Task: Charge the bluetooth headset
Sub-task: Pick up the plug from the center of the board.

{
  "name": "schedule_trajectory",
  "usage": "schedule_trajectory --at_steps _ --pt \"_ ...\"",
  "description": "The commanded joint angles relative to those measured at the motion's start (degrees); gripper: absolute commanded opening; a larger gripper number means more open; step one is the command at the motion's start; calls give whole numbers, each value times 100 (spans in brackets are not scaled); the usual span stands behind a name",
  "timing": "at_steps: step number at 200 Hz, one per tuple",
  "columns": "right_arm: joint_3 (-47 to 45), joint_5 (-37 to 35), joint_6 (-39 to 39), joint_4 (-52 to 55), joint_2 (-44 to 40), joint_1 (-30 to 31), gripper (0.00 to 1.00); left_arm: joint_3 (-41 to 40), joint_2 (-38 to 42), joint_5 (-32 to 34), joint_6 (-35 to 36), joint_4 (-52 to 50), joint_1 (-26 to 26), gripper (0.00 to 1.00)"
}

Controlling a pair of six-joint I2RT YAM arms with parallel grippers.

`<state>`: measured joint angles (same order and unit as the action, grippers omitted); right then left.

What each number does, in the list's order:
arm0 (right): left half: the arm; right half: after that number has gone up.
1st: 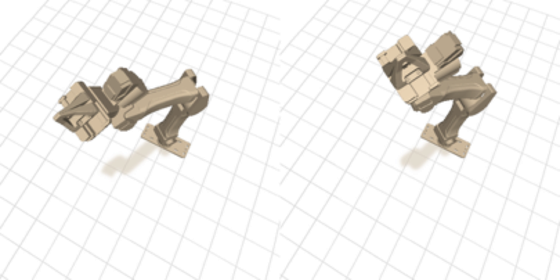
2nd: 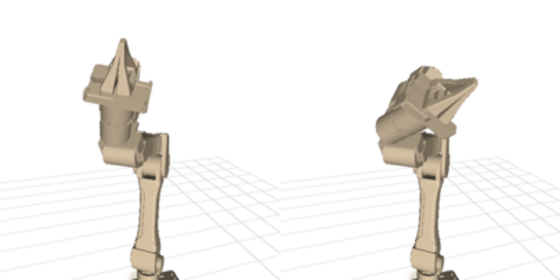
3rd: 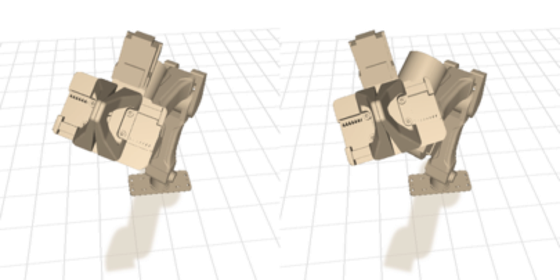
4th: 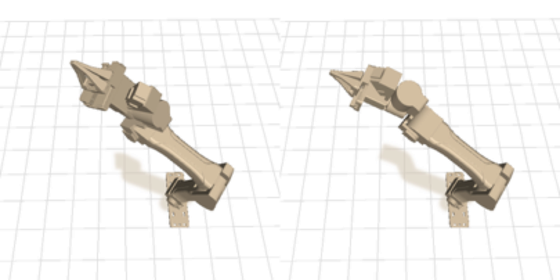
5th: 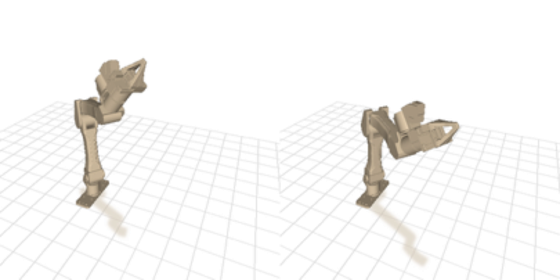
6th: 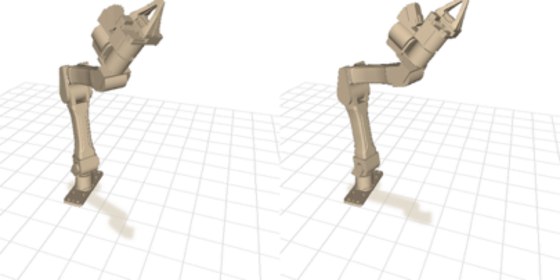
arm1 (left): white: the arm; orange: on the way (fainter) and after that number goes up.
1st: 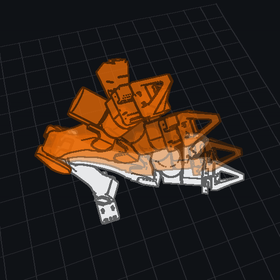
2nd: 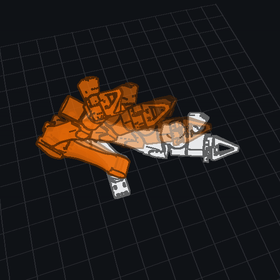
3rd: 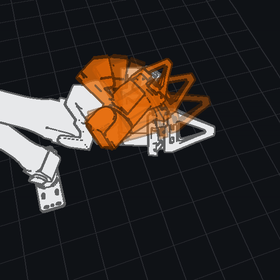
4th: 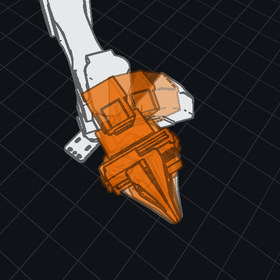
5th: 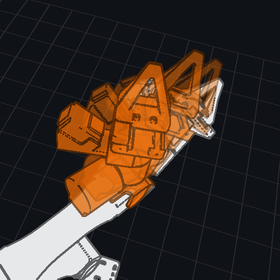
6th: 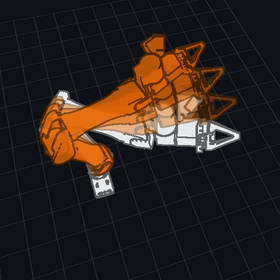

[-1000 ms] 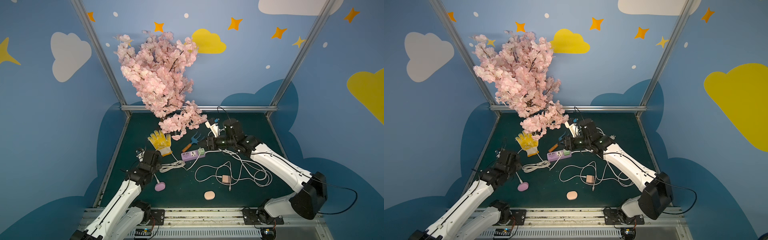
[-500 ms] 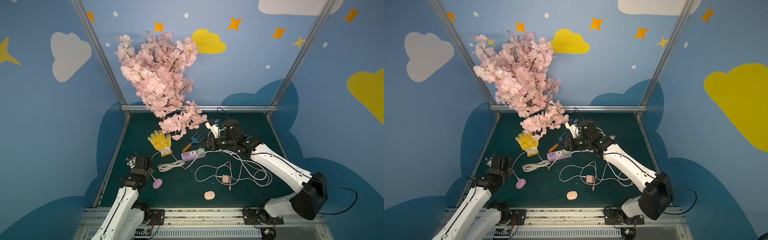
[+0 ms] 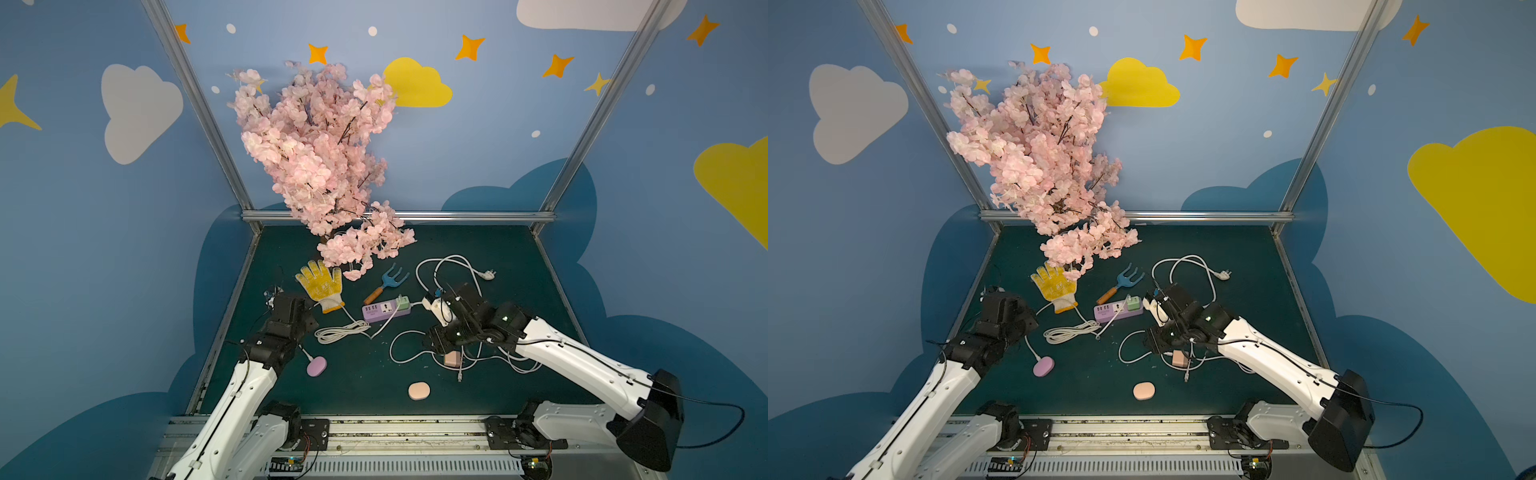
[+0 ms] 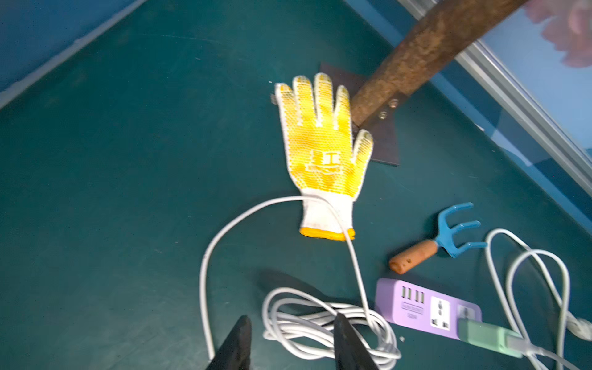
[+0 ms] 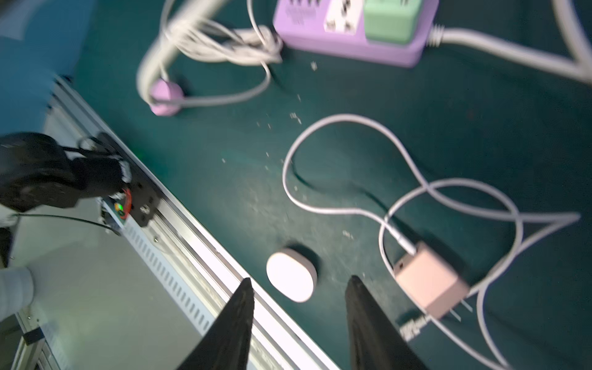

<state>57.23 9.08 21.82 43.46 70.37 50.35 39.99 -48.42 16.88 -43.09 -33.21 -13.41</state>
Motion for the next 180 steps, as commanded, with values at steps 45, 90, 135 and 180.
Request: schedule_trajectory --at_steps 45,90,135,180 --pt "-285 -785 646 1445 863 10 52 238 -159 -147 251 260 -545 53" --pt "-159 -316 550 946 1413 -134 57 325 -219 -336 364 149 -599 59" --pt "204 -676 31 1183 2001 -313 70 238 -315 -448 365 267 -606 59" --pt "648 -1040 -539 1236 2577 -212 54 132 -378 -511 323 376 -610 59"
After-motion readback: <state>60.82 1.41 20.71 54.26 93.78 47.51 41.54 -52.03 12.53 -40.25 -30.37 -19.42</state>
